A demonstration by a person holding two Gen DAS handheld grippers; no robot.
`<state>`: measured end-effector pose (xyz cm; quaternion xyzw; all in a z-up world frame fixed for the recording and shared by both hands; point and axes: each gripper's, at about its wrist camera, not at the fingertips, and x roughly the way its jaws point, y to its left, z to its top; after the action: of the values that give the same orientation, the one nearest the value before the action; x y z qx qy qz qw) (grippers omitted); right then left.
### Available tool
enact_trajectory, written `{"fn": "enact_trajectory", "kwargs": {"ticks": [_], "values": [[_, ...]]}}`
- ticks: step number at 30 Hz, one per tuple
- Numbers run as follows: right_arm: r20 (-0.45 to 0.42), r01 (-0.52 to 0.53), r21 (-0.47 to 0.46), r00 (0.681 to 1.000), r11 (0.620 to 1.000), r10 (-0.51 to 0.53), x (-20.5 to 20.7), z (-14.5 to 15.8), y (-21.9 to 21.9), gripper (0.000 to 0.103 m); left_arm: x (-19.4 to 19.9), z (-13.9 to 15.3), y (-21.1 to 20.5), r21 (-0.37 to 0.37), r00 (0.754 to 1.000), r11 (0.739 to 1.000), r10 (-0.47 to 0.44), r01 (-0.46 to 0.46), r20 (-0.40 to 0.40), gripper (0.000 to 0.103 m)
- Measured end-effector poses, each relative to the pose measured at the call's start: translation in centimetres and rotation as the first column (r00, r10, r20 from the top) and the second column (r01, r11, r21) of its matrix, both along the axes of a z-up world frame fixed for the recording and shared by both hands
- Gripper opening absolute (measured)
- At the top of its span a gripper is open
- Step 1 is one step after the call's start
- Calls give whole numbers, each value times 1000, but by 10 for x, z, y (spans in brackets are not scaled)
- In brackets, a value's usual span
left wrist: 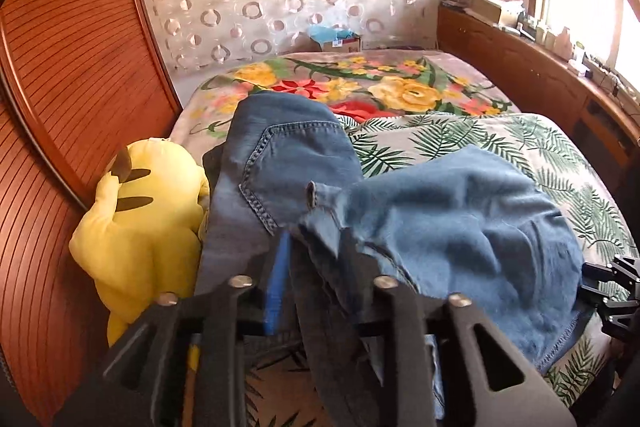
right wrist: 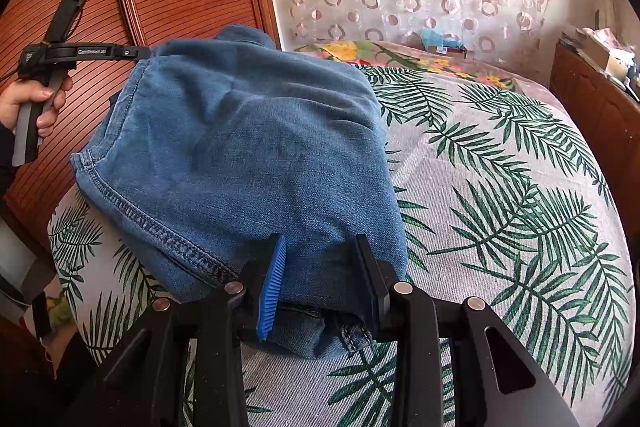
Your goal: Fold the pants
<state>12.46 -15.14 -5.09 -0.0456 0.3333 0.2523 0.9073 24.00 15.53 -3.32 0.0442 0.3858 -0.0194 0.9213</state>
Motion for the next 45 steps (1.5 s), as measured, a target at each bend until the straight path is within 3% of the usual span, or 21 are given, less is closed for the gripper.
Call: {"fn": "enact_trajectory", "kwargs": {"ticks": [3, 4, 6, 10, 18, 24, 29, 37, 45], "values": [[12, 4, -10, 1000, 1000, -4, -2, 0, 0, 35, -13, 2, -5, -36, 1000, 999, -22, 22, 12, 60], [15, 5, -15, 1000, 1000, -5, -3, 0, 1, 35, -19, 1, -9, -43, 999, 999, -32, 32, 12, 72], [24, 11, -16, 1000, 1000, -10, -4, 1, 1, 35, -30, 0, -19, -43, 998, 998, -52, 53, 25, 77], [42, 17, -21, 999, 1000, -16, -8, 0, 0, 35, -53, 1, -42, -53, 995, 995, -77, 81, 65, 77], [53, 49, 1, 997, 999, -49, -18, 10, -9, 36, -77, -16, -92, -123, 987, 980, -152, 158, 55, 77], [43, 66, 31, 997, 997, -67, -18, 22, -23, 47, -74, -46, -124, -109, 982, 976, -189, 188, 2, 77], [-6, 81, 27, 997, 996, -81, -6, 15, -21, 48, -72, -65, -124, -117, 985, 980, -169, 164, -37, 77], [-57, 75, 2, 996, 997, -75, 5, 13, -15, 49, -76, -76, -120, -114, 986, 980, -165, 160, -30, 77], [-57, 40, 62, 998, 997, -36, 34, 46, -26, 49, -76, -78, -119, -124, 987, 980, -157, 154, -22, 77]]}}
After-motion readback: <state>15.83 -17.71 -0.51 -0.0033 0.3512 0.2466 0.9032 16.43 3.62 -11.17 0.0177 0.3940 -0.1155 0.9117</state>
